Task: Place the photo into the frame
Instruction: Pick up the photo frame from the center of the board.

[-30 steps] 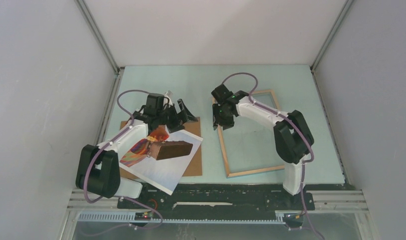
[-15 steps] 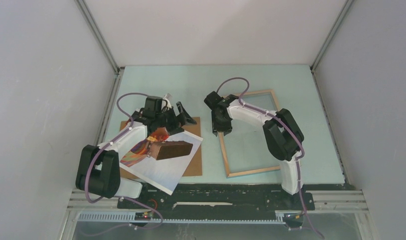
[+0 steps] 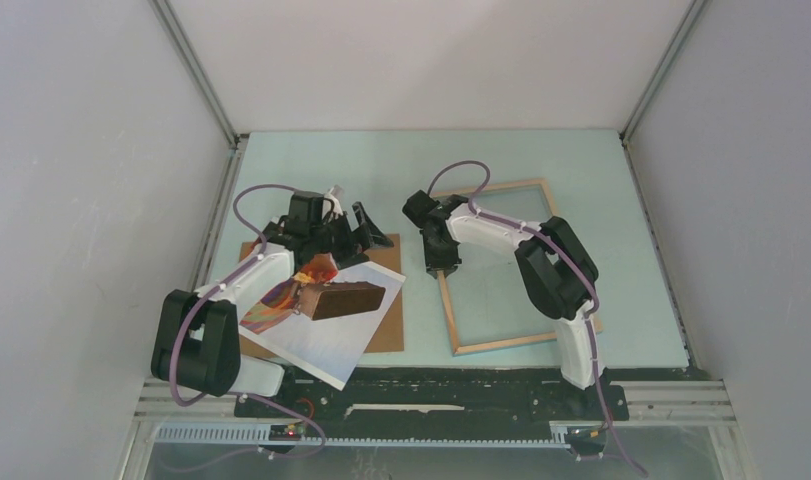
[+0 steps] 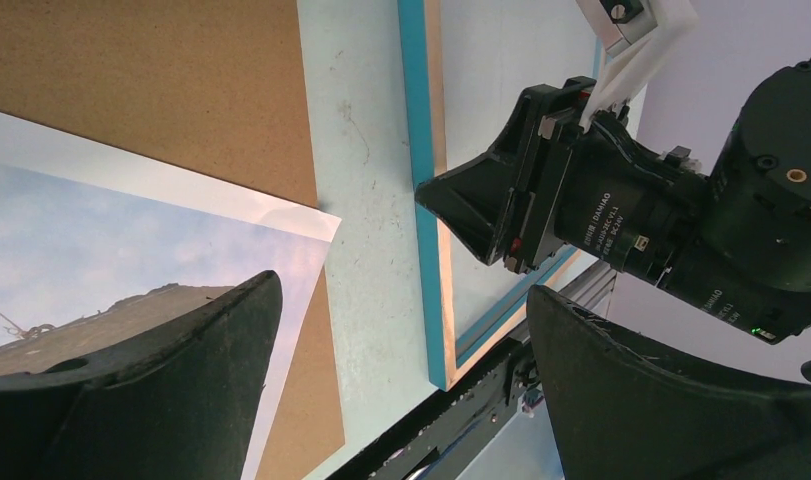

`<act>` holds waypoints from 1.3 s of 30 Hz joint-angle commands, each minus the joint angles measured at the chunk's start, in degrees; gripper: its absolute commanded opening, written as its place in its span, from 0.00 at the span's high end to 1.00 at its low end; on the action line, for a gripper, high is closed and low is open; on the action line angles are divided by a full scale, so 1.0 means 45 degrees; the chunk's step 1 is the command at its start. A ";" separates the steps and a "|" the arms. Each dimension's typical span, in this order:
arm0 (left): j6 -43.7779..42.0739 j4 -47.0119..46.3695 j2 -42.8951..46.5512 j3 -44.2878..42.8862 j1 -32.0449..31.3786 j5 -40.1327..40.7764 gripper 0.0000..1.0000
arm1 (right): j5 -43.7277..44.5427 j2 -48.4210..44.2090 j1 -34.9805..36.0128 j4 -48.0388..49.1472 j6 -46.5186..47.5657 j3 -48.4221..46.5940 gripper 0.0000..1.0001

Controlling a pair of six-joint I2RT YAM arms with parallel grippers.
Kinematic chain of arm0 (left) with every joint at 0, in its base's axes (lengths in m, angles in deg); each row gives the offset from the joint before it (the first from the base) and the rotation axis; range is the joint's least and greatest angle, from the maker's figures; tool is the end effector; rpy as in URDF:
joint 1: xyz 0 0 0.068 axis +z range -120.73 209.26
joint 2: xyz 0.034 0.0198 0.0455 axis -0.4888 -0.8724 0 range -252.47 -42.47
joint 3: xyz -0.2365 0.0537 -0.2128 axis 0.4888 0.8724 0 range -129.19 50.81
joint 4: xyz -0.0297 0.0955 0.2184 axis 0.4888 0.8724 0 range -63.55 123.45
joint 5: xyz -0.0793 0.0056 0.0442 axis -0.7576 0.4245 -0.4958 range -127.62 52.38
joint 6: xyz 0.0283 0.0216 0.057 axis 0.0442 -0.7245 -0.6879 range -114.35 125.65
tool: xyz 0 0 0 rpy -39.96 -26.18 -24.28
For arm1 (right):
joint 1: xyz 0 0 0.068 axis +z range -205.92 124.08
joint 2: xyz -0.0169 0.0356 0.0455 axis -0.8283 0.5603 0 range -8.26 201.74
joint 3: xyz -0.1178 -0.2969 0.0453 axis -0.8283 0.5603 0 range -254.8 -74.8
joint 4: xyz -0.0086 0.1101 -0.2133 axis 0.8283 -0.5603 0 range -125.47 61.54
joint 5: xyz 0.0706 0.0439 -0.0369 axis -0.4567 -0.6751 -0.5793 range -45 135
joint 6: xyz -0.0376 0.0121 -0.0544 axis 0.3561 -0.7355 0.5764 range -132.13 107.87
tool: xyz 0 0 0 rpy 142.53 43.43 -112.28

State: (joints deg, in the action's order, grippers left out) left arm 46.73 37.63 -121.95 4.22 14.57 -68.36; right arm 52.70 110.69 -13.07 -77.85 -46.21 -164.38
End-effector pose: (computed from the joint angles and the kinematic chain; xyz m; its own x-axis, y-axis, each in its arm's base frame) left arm 0.2522 -0.0944 0.2696 -0.8839 -0.3521 -0.3078 -0.0102 0.6725 -0.7401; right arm 0.3130 0.2807 0.2078 -0.9625 -0.1353 -0.2352 -0.1393 0.9902 0.0003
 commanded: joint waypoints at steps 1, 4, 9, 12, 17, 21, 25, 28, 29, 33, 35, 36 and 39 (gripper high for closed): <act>-0.0027 -0.0468 0.0348 0.0407 0.0138 -0.0312 0.02 | 0.0509 0.0111 0.0206 -0.0040 -0.0375 -0.0381 0.70; 0.0102 -0.0611 0.0203 0.0431 0.0141 -0.0234 0.02 | 0.0808 -0.0166 0.0241 -0.0129 -0.0413 -0.0389 0.82; 0.1526 -0.2265 -0.0574 0.0667 0.0141 -0.0539 0.02 | 0.0720 -0.1366 0.0145 -0.0096 -0.0276 -0.0188 1.00; 0.3219 -0.4632 -0.1403 0.0971 0.0052 -0.1092 0.02 | 0.0156 -0.2176 -0.0097 0.0467 -0.0095 0.0448 1.00; 0.5413 -0.7122 -0.2882 0.0484 -0.0728 -0.1020 0.00 | -0.0597 -0.3181 -0.0516 0.1347 0.0411 0.1484 1.00; 0.6019 -0.8005 -0.4141 -0.0483 -0.1505 -0.0772 0.00 | -0.1080 -0.3921 -0.0682 0.2002 0.0793 0.2217 1.00; 0.6754 -0.9555 -0.5500 -0.1216 -0.2085 -0.1067 0.00 | -0.1530 -0.4428 -0.0880 0.2343 0.1060 0.2664 1.00; 0.7122 -1.0569 -0.6247 -0.1622 -0.2501 -0.1079 0.00 | -0.2193 -0.4576 -0.1137 0.2518 0.1133 0.2837 1.00; 0.7194 -1.0607 -0.6490 -0.1813 -0.2565 -0.1103 0.00 | -0.2348 -0.4576 -0.1218 0.2545 0.1142 0.2854 1.00; 0.7260 -1.0727 -0.7147 -0.2290 -0.2801 -0.1008 0.00 | -0.2586 -0.4644 -0.1314 0.2615 0.1179 0.2853 1.00; 0.7210 -1.0761 -0.7503 -0.2550 -0.2827 -0.1081 0.00 | -0.2608 -0.4684 -0.1319 0.2645 0.1156 0.2851 1.00; 0.7276 -1.0912 -0.7697 -0.2649 -0.2827 -0.1162 0.00 | -0.2610 -0.4710 -0.1319 0.2681 0.1145 0.2865 1.00; 0.7784 -1.1722 -0.8214 -0.2831 -0.2827 -0.1358 0.04 | -0.2664 -0.4812 -0.1309 0.2824 0.1101 0.2966 1.00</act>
State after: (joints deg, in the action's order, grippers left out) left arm 79.08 -8.84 -156.37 -5.07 2.02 -72.65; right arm 42.54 93.41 -18.77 -68.89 -42.02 -151.18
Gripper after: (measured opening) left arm 0.980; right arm 0.041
